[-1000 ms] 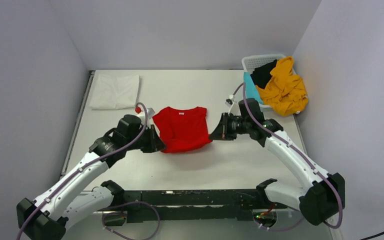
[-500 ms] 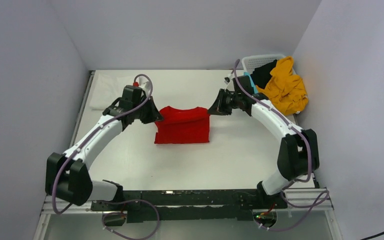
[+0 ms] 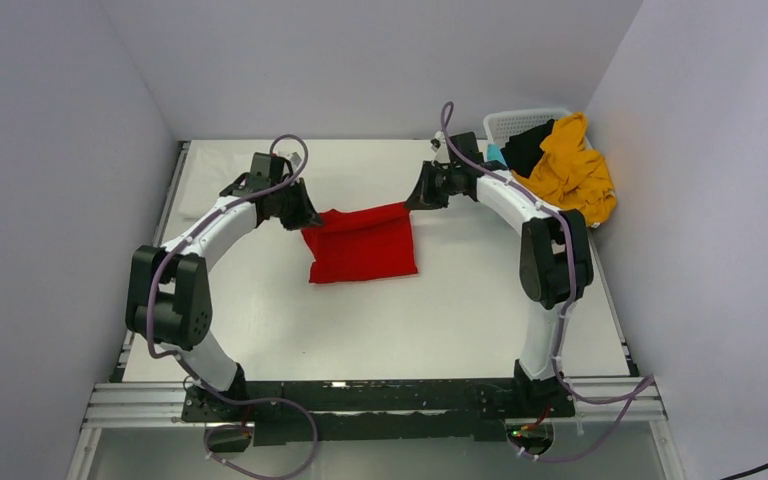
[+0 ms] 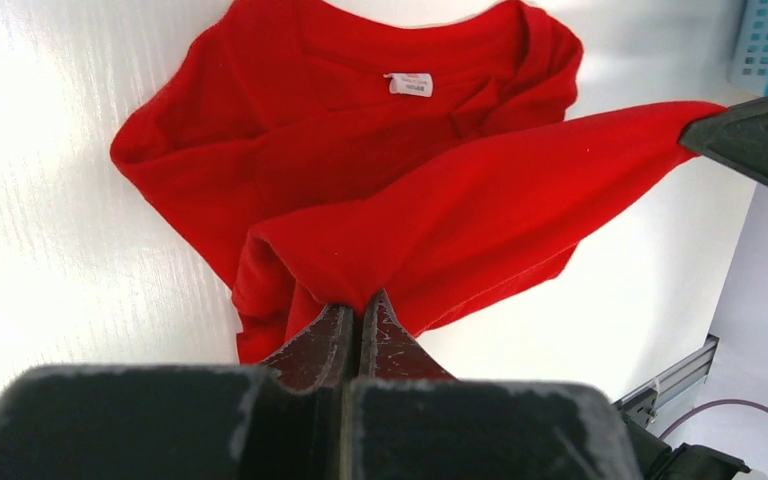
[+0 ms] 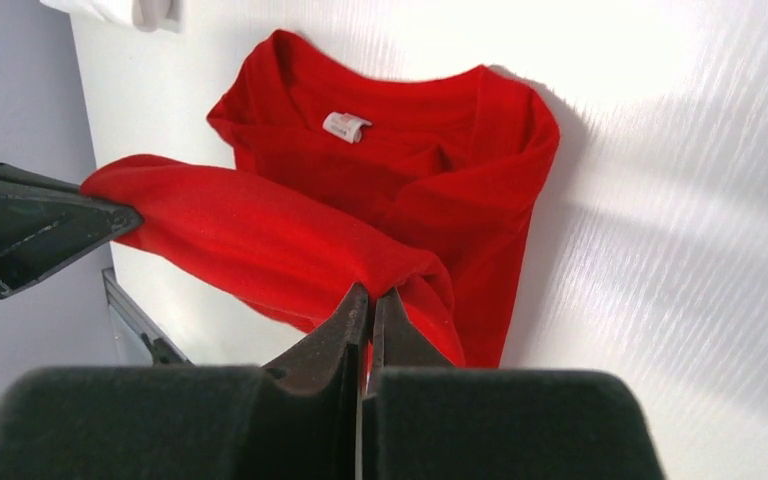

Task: Fold and stack the t-shirts
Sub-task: Fold the long partially folded tshirt into a neat square, then smooth out wrinkles on the folded tshirt

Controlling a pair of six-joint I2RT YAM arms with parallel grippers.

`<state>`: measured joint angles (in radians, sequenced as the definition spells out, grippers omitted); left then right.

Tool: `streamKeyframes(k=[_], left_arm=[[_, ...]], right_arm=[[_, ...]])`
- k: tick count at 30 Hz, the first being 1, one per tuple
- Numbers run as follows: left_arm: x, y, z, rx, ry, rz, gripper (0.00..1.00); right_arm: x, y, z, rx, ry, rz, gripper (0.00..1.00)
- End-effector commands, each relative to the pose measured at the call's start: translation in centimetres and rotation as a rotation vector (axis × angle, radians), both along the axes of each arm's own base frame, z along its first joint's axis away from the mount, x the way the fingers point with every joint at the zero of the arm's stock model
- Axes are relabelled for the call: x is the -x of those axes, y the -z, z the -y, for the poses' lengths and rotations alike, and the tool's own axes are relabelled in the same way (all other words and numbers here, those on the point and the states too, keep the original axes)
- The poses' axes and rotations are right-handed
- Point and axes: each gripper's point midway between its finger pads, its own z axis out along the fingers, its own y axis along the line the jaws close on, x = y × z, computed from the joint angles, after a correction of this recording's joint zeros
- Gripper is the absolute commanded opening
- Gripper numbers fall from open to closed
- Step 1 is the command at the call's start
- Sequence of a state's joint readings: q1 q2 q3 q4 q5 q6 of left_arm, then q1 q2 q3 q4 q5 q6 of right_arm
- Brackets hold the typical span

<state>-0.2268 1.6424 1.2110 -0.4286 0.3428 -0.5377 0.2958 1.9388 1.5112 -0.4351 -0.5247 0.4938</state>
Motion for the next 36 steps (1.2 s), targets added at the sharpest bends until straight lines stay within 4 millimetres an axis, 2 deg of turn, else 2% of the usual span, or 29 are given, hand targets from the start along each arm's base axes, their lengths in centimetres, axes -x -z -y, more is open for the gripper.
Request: streamKeyframes(k=[1, 10, 11, 12, 14, 15, 17, 18, 19, 20, 24, 28, 30, 34, 36], left_arm=[[-1.6, -0.4, -1.1, -0.03, -0.029, 0.031, 0.0], [-2.3, 2.6, -1.8, 0.012, -0.097, -0.052, 0.0], [-2.5, 2.8, -2.1, 0.009, -0.117, -0.057, 0.01], [-2.6, 2.8, -2.3, 0.004, -0.133, -0.066, 0.09], [-2.8, 2.3, -2.3, 0.008, -0.134, -0.064, 0.23], [-2.9, 1.6, -2.2, 0.014, -0.131, -0.045, 0.32], [-3.1, 0.1, -2.3, 0.021, -0.132, -0.004, 0.59], [-3.2, -0.9, -2.3, 0.022, -0.135, 0.023, 0.76], [-3.1, -1.7, -2.2, 0.034, -0.13, 0.045, 0.96], [-2.8, -2.3, -1.8, 0.055, -0.115, 0.063, 0.99], [-1.4, -3.7, 0.0, 0.098, -0.049, 0.101, 0.99], [-1.3, -3.9, 2.7, 0.119, 0.037, 0.108, 0.99], [-2.4, -2.7, 3.0, 0.1, 0.034, 0.084, 1.0], [-4.9, -0.5, 3.4, 0.086, 0.012, 0.05, 1.0], [-5.5, 1.2, 3.7, 0.086, 0.019, 0.022, 0.99]], right_arm=[[-3.7, -0.6, -0.1, 0.002, -0.026, 0.124, 0.0], [-6.2, 2.2, -1.2, -0.016, -0.054, 0.132, 0.02], [-6.6, 2.4, -1.5, -0.024, -0.062, 0.129, 0.09], [-7.0, 2.4, -1.8, -0.032, -0.067, 0.128, 0.22], [-7.6, 2.0, -2.2, -0.048, -0.082, 0.137, 0.32], [-7.9, 1.7, -2.2, -0.045, -0.078, 0.147, 0.4], [-8.4, 0.6, -1.7, -0.022, -0.052, 0.175, 0.54], [-8.4, -0.2, -1.6, -0.018, -0.046, 0.193, 0.64], [-8.1, -0.8, -1.5, -0.015, -0.041, 0.206, 0.78], [-7.6, -1.4, -1.3, -0.017, -0.037, 0.218, 0.97], [-4.6, -3.0, -1.2, -0.061, -0.02, 0.237, 1.0], [-1.4, -3.9, -3.4, -0.186, -0.09, 0.236, 1.0], [-0.8, -3.9, -4.9, -0.232, -0.128, 0.219, 1.0], [-2.8, -2.4, -6.5, -0.281, -0.111, 0.188, 1.0], [-4.0, -0.8, -7.3, -0.302, -0.089, 0.151, 1.0]])
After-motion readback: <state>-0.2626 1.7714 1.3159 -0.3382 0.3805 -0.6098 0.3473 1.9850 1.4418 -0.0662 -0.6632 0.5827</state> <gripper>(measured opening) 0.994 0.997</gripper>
